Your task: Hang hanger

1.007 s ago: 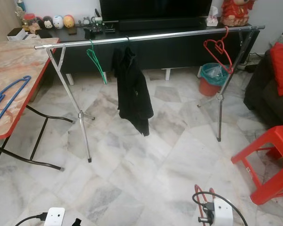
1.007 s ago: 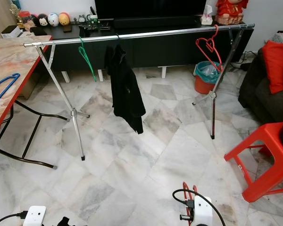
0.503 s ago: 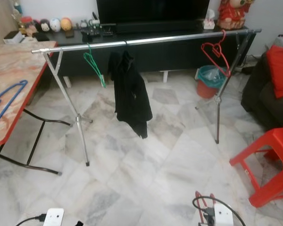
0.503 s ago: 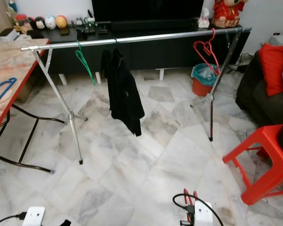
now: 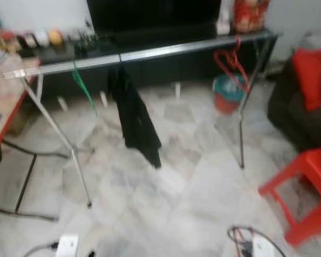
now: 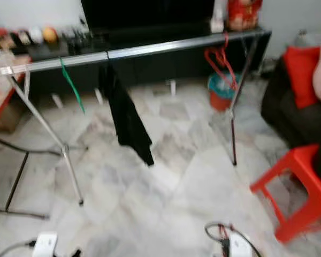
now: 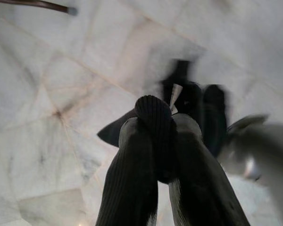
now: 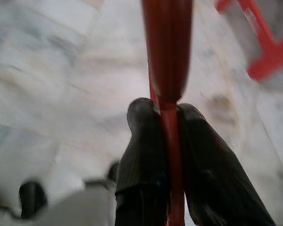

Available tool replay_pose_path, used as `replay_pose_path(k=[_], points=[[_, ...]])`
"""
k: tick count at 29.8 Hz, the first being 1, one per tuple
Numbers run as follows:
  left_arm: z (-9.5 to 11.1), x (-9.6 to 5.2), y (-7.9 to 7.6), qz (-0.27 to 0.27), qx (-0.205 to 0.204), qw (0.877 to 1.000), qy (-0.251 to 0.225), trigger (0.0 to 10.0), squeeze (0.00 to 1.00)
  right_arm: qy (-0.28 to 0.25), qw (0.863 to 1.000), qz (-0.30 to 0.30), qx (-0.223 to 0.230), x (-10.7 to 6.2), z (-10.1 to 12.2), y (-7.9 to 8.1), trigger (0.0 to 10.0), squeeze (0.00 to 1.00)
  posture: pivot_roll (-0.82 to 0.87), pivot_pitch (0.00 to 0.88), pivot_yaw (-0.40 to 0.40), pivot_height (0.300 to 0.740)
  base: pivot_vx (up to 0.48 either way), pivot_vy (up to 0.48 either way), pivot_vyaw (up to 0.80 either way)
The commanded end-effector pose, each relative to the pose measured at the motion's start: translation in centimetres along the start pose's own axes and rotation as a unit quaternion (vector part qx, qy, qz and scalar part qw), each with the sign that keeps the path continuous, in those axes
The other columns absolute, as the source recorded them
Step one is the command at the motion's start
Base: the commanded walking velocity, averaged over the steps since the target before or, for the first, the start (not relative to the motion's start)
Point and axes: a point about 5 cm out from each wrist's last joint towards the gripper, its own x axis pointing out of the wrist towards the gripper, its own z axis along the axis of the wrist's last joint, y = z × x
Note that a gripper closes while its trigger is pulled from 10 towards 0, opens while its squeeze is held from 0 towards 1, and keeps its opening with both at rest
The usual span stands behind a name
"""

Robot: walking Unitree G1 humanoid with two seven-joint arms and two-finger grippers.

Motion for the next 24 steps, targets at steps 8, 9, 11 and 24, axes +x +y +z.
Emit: replay_pose_path(k=[8,9,11,24], points=[[-0.25,-0.12,0.97,0.013,-0.001,1.000,0.003,10.0,0.00,0.001,1.000,0.015,0.004,0.11,0.11,1.12,10.0,0.00,0.01,0.032,0.034,0.740,0.412,0.000,0.00],[-0.25,-0.12,0.97,0.013,-0.001,1.000,0.003,10.0,0.00,0.001,1.000,0.015,0.004,0.11,0.11,1.12,10.0,0.00,0.01,0.032,0.034,0.740,0.416,0.000,0.00],[-0.25,-0.12,0.94,0.013,-0.001,1.000,0.003,10.0,0.00,0.002,1.000,0.017,-0.001,0.14,0.17,1.15,10.0,0.00,0.01,0.032,0.032,0.740,0.418,0.000,0.00],[-0.27,-0.10,0.74,0.010,-0.001,1.000,0.003,10.0,0.00,-0.007,1.000,0.019,-0.007,0.28,0.69,1.19,10.0,0.00,0.00,0.026,0.030,0.740,0.421,0.000,0.00]])
